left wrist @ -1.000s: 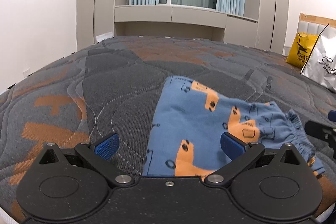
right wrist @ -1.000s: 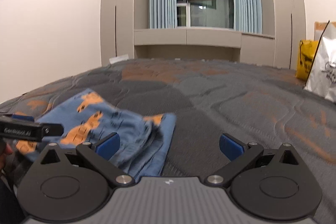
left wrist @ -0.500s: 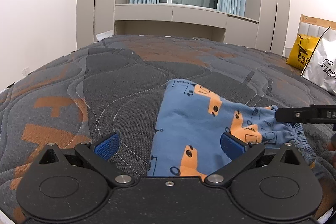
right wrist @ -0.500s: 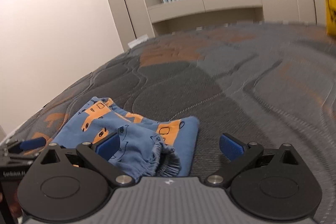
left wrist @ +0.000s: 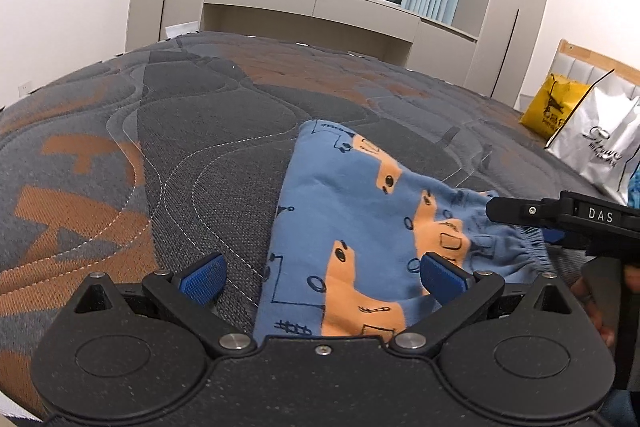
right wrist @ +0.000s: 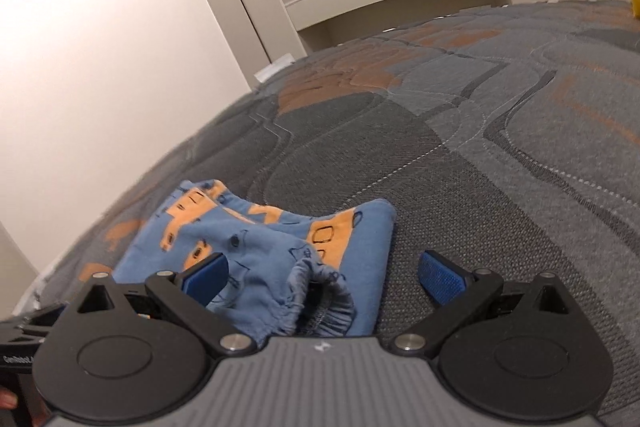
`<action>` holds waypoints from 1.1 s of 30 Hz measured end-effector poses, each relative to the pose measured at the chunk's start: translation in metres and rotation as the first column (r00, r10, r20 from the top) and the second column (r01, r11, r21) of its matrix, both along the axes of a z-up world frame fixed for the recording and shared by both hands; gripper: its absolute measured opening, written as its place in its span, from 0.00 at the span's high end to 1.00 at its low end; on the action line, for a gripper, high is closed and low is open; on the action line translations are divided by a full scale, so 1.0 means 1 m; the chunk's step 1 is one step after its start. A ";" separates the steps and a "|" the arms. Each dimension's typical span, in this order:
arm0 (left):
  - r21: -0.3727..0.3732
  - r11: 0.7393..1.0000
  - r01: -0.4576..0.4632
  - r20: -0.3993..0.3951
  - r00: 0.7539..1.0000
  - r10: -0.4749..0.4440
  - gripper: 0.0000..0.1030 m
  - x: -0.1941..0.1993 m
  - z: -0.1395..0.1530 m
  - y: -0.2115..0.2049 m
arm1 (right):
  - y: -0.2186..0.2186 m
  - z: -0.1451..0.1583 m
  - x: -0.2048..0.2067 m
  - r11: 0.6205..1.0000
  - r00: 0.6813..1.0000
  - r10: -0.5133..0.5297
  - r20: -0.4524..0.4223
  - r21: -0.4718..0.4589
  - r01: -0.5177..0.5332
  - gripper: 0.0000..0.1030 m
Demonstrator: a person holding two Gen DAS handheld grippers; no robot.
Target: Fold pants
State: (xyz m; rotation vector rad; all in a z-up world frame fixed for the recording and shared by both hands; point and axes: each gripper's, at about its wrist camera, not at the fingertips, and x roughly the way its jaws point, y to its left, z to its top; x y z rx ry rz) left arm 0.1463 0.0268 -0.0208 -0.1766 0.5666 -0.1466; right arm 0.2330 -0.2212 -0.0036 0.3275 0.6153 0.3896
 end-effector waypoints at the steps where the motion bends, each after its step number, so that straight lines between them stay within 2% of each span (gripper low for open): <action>1: -0.007 1.000 -0.001 0.001 1.000 0.001 0.01 0.000 0.001 0.001 | -0.002 0.000 -0.001 1.000 1.000 0.006 0.001 0.024 -0.006 0.00; 5: -0.026 1.000 -0.011 -0.008 1.000 0.010 0.01 -0.002 0.001 0.004 | -0.005 -0.003 -0.007 0.997 1.000 0.023 0.006 0.077 -0.023 0.00; 10: -0.034 0.999 -0.016 -0.017 1.000 0.016 0.01 -0.003 -0.001 0.005 | 0.002 -0.004 -0.015 0.999 1.000 0.018 0.021 0.028 -0.019 0.05; 14: -0.060 0.998 -0.023 0.001 1.000 0.023 0.01 -0.007 0.001 0.009 | 0.001 -0.004 -0.016 0.999 1.000 0.009 0.022 0.039 -0.010 0.19; 18: -0.093 0.995 -0.040 0.014 0.999 0.041 0.03 -0.009 0.005 0.016 | -0.008 -0.008 -0.017 0.996 1.000 -0.020 0.016 0.088 0.019 0.41; 21: -0.078 0.995 -0.056 0.003 0.998 0.057 0.03 -0.007 0.006 0.016 | -0.014 -0.011 -0.017 0.992 1.000 -0.026 0.011 0.120 0.025 0.46; 33: -0.053 0.996 -0.076 -0.017 0.997 0.075 0.03 -0.003 0.005 0.011 | -0.013 -0.012 -0.019 0.991 1.000 -0.019 0.010 0.132 0.018 0.63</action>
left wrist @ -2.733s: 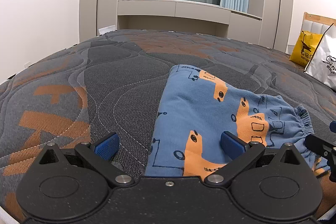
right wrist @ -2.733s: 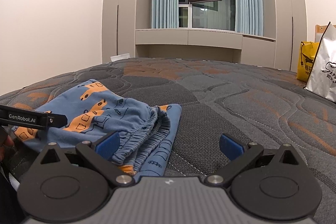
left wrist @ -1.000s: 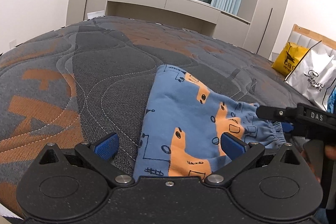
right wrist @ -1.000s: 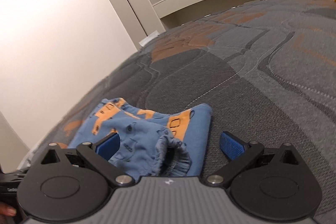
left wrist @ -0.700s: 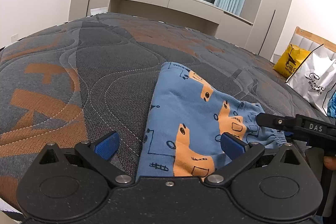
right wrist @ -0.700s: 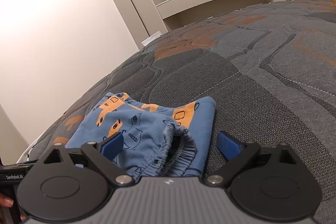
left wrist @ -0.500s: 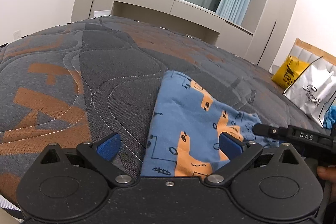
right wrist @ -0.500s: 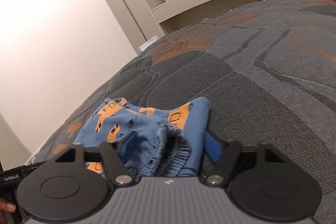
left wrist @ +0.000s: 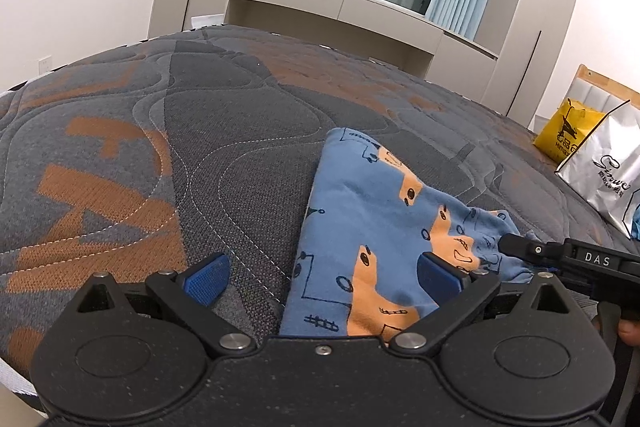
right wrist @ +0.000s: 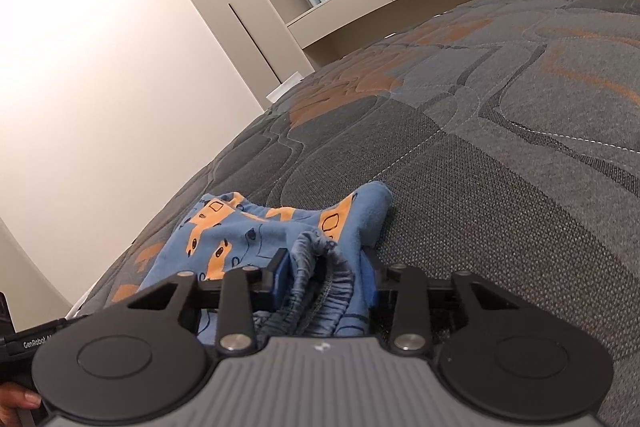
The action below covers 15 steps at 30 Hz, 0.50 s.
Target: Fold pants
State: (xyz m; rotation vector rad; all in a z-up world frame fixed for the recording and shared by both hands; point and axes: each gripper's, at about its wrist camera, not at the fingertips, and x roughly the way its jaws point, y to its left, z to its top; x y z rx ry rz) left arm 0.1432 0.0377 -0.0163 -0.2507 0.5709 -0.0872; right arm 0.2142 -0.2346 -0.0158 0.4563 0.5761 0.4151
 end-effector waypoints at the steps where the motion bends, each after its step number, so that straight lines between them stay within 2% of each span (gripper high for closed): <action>1: 0.000 1.000 0.000 0.000 1.000 0.000 0.03 0.000 0.000 0.000 | 0.000 0.000 0.000 1.000 1.000 -0.001 0.000 0.001 0.001 0.64; 6: 0.000 1.000 -0.008 0.000 1.000 0.008 0.04 0.000 0.000 0.002 | 0.000 0.000 0.000 1.000 1.000 -0.003 0.000 0.000 0.003 0.65; 15: -0.008 1.000 -0.004 -0.004 1.000 0.004 0.19 -0.001 0.001 0.004 | 0.000 -0.001 0.000 1.000 1.000 -0.001 -0.003 0.005 0.002 0.64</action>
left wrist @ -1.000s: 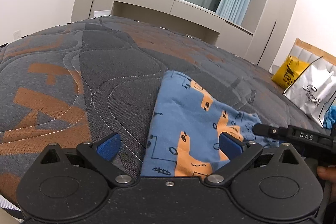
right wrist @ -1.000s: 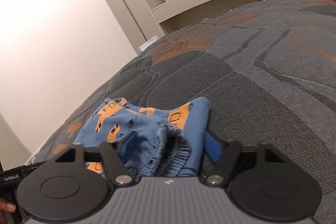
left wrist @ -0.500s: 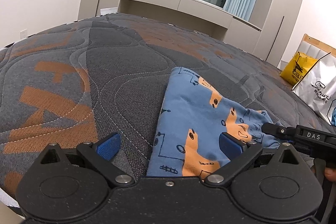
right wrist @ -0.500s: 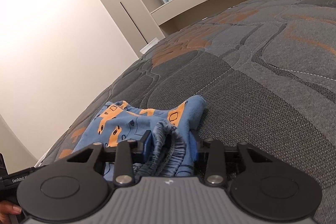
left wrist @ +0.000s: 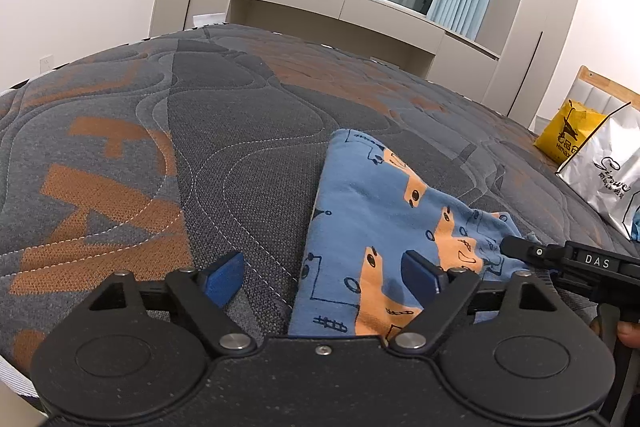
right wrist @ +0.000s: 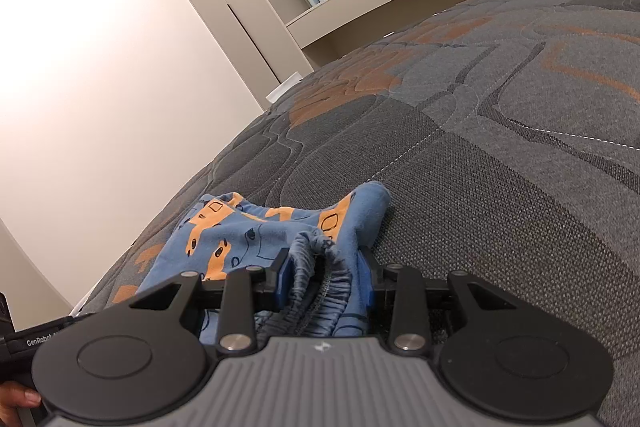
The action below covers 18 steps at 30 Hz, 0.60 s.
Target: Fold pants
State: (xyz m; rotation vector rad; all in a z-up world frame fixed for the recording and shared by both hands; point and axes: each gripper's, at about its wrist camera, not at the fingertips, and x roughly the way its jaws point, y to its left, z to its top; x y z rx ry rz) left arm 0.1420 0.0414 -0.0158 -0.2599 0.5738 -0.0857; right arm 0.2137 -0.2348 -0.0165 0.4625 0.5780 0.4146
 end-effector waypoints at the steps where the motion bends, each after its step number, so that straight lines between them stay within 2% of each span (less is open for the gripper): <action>1: -0.001 1.000 0.000 0.000 1.000 0.000 0.21 0.000 0.000 0.000 | 0.000 0.000 0.000 1.000 1.000 0.000 -0.001 0.002 0.000 0.64; 5: -0.006 1.000 0.001 -0.003 1.000 -0.001 0.27 -0.001 0.001 0.002 | 0.000 0.000 0.000 1.000 1.000 0.000 -0.002 0.003 0.000 0.64; 7: -0.008 1.000 0.005 -0.008 1.000 -0.005 0.40 -0.001 0.000 0.002 | 0.000 0.000 0.000 1.000 1.000 -0.001 -0.002 0.003 0.001 0.64; 8: -0.013 1.000 0.009 -0.012 1.000 -0.009 0.43 -0.001 0.000 0.002 | 0.000 0.000 0.000 1.000 1.000 -0.001 -0.002 0.003 0.001 0.64; 10: -0.043 0.999 0.023 -0.024 0.999 -0.024 0.54 0.001 -0.002 0.003 | 0.000 0.000 0.000 1.000 1.000 -0.001 -0.002 0.003 0.001 0.64; 12: -0.064 0.997 0.032 -0.028 0.999 -0.034 0.59 0.002 -0.002 0.001 | 0.000 0.000 0.000 1.000 1.000 -0.001 -0.002 0.003 0.001 0.65; 18: -0.042 0.999 0.030 -0.019 0.999 -0.031 0.70 0.002 0.000 -0.006 | 0.002 0.000 -0.001 1.000 1.000 -0.005 0.002 -0.006 0.005 0.67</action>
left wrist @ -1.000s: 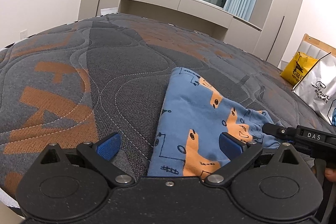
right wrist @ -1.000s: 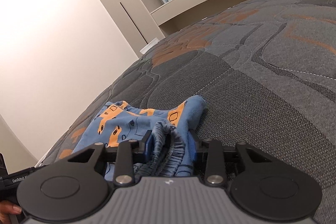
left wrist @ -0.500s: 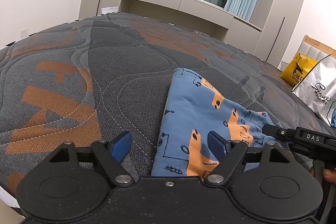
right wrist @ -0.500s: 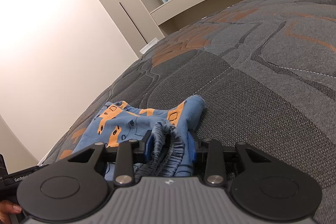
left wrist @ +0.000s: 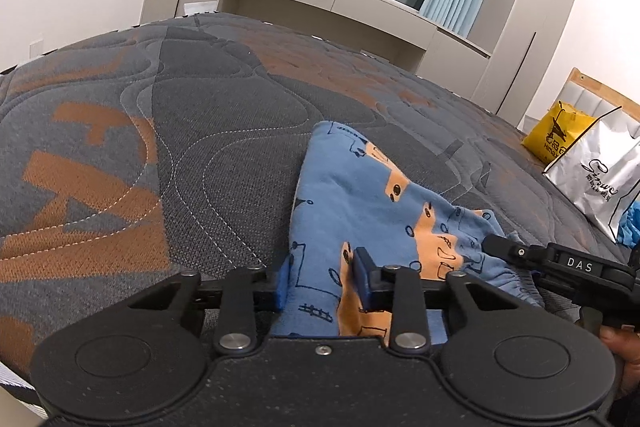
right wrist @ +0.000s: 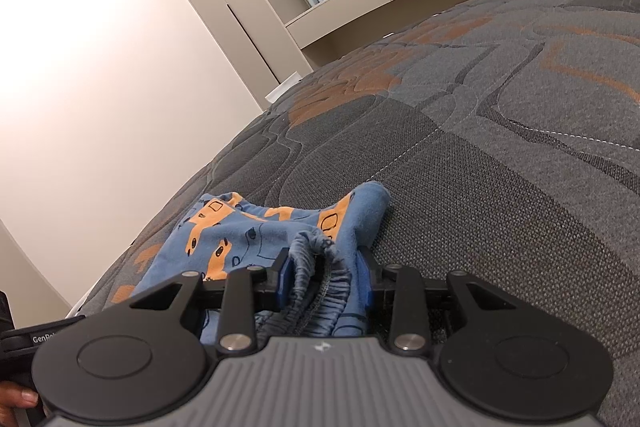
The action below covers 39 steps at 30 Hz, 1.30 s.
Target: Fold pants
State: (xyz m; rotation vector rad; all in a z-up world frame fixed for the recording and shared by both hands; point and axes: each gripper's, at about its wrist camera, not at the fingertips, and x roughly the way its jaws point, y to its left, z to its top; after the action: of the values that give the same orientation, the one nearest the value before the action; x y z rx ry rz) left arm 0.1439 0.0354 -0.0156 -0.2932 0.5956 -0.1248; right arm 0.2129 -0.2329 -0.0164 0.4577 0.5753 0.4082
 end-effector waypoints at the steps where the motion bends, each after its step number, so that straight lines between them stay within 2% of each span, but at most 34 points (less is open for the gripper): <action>1: 0.002 1.000 -0.001 0.002 1.000 0.001 0.72 0.000 0.000 -0.001 | 0.001 0.000 0.000 1.000 1.000 -0.001 0.002 -0.004 0.001 0.70; 7: -0.004 1.000 -0.008 0.014 1.000 0.008 0.78 -0.002 0.004 -0.001 | 0.011 0.008 -0.006 0.997 0.999 -0.001 0.046 -0.075 0.004 0.78; 11: -0.008 1.000 0.000 0.027 1.000 0.000 0.79 -0.004 0.010 -0.001 | 0.018 0.017 -0.012 0.992 0.997 -0.003 0.078 -0.126 0.013 0.80; 21: 0.001 1.000 0.019 0.063 0.998 -0.019 0.81 -0.004 0.021 -0.006 | 0.021 0.038 -0.026 0.983 0.993 0.001 0.117 -0.181 0.020 0.81; 39: 0.022 0.997 0.072 0.146 0.986 -0.074 0.83 0.007 0.047 -0.023 | 0.014 0.058 -0.025 0.984 0.984 -0.005 0.180 -0.176 0.037 0.82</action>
State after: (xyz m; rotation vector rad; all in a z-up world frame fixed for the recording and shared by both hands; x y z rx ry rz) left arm 0.1505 0.0127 0.0311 -0.2440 0.4612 -0.2104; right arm 0.1882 -0.2192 0.0419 0.2512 0.4276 0.3695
